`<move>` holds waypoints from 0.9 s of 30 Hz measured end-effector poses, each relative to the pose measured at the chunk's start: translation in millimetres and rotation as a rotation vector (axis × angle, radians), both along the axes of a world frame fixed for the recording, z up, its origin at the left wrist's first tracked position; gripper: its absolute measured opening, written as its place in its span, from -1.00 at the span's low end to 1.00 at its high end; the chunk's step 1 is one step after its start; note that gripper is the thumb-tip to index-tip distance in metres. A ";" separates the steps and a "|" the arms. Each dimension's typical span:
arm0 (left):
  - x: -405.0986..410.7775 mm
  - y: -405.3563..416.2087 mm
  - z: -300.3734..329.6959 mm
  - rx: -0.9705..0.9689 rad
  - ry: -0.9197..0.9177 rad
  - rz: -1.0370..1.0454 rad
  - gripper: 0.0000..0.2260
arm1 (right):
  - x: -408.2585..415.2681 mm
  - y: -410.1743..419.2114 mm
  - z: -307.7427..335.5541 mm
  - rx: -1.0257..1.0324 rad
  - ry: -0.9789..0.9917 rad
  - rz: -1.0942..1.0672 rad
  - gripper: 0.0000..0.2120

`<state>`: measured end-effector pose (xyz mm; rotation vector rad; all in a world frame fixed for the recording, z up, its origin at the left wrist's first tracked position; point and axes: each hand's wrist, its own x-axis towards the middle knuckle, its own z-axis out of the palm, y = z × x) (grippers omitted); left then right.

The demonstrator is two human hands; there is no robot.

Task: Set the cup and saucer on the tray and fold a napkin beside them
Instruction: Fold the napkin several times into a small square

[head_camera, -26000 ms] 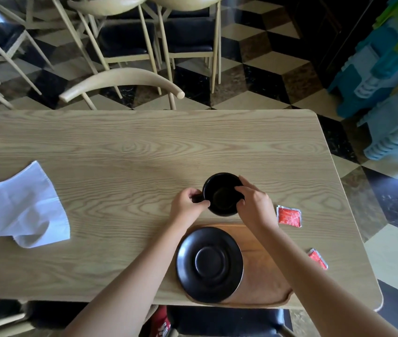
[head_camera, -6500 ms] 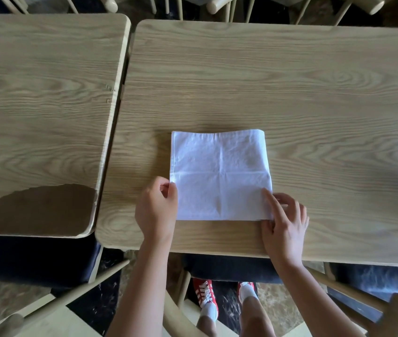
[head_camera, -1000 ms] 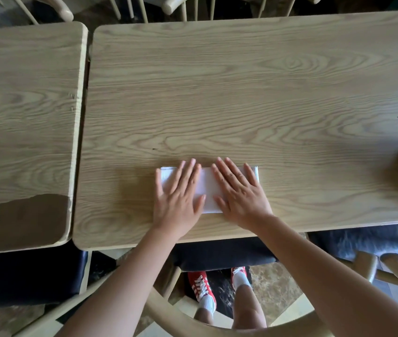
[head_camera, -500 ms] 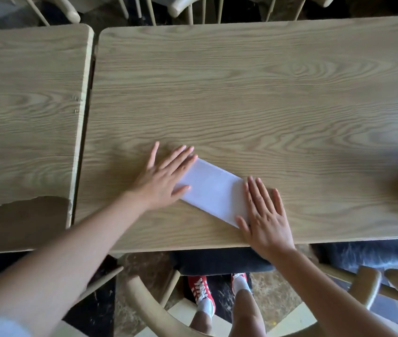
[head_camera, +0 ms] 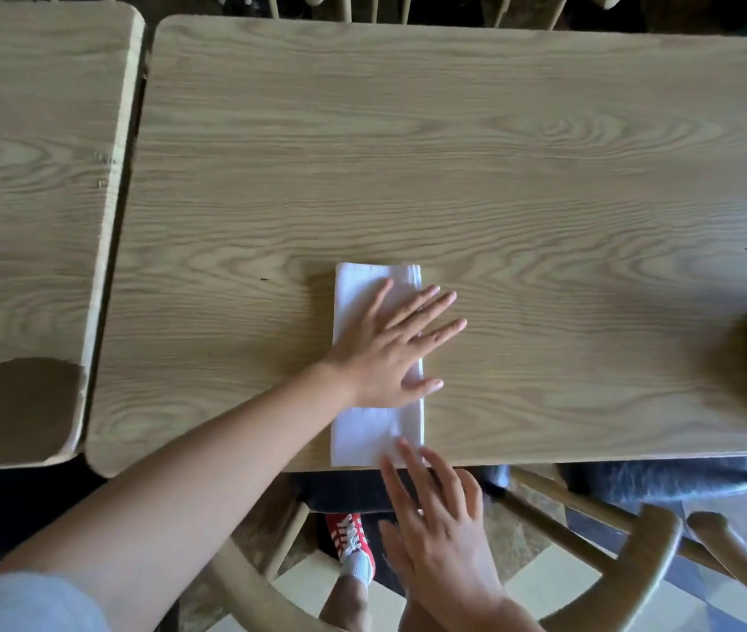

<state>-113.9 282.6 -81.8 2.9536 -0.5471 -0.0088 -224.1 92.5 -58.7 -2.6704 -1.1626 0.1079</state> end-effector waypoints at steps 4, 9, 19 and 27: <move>-1.9 0.4 8.3 0.010 0.017 -0.056 -0.36 | 25.6 -7.0 -8.0 0.118 -0.104 0.053 -0.53; -32.2 3.3 25.3 -0.207 -0.048 0.212 -0.42 | 53.6 -8.9 -17.5 0.199 -0.122 0.127 -0.62; -131.3 32.6 22.9 -0.281 0.168 0.208 -0.37 | 67.5 -10.3 -11.7 0.275 -0.154 0.254 -0.78; -132.4 37.8 20.9 -0.274 0.112 0.198 -0.42 | 71.5 5.8 25.5 0.457 -0.078 0.131 -0.92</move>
